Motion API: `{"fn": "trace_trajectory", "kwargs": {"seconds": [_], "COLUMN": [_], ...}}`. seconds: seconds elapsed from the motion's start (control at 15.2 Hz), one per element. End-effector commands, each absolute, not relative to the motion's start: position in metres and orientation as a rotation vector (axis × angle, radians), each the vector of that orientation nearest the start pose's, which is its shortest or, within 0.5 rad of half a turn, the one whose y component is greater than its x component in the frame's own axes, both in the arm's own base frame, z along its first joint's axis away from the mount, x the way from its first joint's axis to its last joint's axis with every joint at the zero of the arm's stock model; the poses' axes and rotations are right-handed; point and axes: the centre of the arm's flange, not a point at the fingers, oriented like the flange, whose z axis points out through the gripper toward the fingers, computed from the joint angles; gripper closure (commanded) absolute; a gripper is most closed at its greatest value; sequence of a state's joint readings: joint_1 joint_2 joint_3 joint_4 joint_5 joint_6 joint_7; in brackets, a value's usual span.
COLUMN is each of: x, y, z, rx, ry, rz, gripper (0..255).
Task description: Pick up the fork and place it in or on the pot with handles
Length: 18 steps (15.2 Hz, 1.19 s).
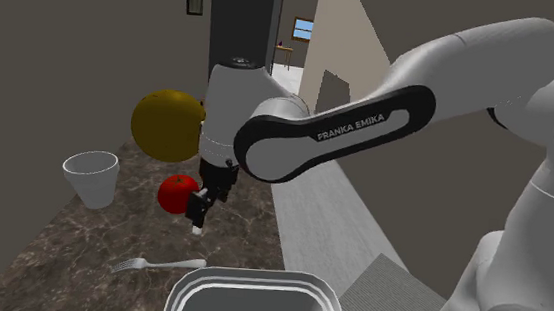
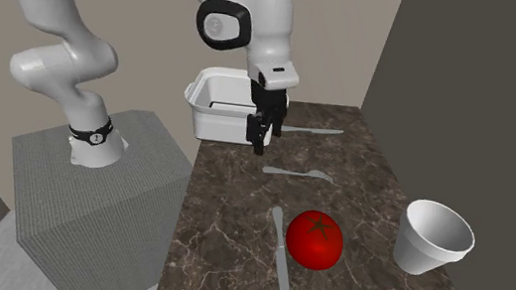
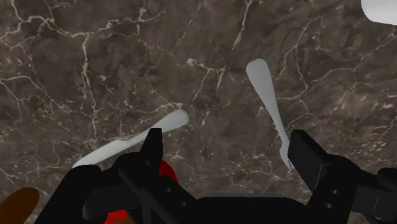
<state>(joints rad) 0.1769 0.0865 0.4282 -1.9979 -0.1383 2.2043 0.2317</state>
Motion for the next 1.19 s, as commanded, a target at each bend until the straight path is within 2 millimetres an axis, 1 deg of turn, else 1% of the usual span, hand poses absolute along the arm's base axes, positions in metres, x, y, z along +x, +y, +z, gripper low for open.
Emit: {"fn": "trace_trajectory", "kwargs": {"seconds": [0.0,0.73,1.12], "x": [0.491,0.522,0.527], "y": [0.345,0.465,0.464], "z": [0.419,0.340,0.308], "rx": [-3.076,-3.066,-3.066], "ry": [-0.727,-0.898,-0.898], "rz": [-0.236,-0.223,-0.223], "gripper": [0,0,0]}}
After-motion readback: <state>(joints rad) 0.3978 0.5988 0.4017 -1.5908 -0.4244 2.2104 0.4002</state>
